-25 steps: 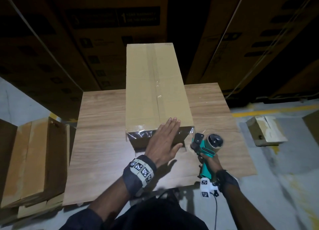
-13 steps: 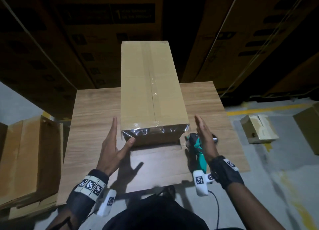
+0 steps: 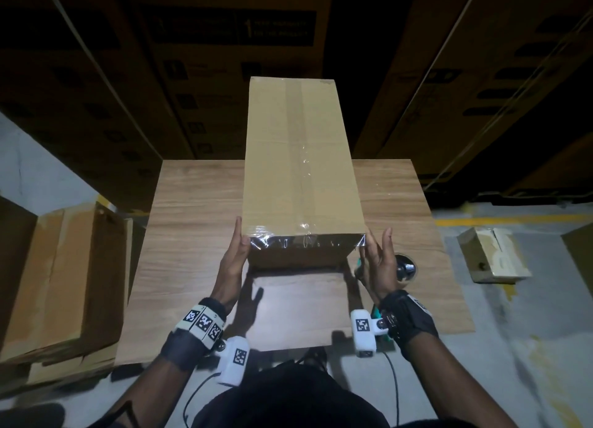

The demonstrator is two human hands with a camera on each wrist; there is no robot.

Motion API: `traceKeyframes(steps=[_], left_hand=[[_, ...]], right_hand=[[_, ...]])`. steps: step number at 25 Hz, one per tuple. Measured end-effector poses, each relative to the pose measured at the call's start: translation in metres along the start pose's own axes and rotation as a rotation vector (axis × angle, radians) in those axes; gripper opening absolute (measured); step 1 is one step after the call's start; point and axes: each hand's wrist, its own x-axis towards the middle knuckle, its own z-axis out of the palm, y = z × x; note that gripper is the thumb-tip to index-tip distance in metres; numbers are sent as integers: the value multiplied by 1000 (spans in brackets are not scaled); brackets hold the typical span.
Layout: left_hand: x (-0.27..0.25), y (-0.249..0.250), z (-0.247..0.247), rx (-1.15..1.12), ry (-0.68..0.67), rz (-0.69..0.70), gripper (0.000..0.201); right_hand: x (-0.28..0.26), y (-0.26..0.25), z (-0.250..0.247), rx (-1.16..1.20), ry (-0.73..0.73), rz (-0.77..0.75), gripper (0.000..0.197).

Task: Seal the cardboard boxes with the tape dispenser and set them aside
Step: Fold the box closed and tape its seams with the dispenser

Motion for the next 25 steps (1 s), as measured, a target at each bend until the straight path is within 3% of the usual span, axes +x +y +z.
traceKeyframes(steps=[5,6,8,10,11,13,15,17,20,25], left_hand=[[1,-4,-3,-69,21,4,109],[1,-8,-9,-99,32,12,106],[0,-10,-24,-98,19,31,87],[-2,-8,-41,11,8,62,60],[-2,-8,-50,104,29,91,51],[3,-4,-65,346,54,189,48],[9,2,-75,561,-6,310,62],[19,7,-80,689,-76,421,66],[33,20,-86,775,-116,526,58],[42,29,-89,833,-176,469,57]], right_hand=[[-6,12,0,-48,-46,58,130],[-10,14,0,-36,-68,57,126],[-17,10,-9,-73,-111,5,92],[-17,2,-24,-246,-69,-134,51],[-12,-3,-35,-383,-3,-238,50],[-1,-17,-53,-826,33,-463,79],[7,-28,-57,-1299,-77,-585,101],[14,-32,-54,-1562,-175,-651,112],[27,-35,-49,-1620,-207,-703,118],[30,-44,-44,-1598,-225,-738,104]])
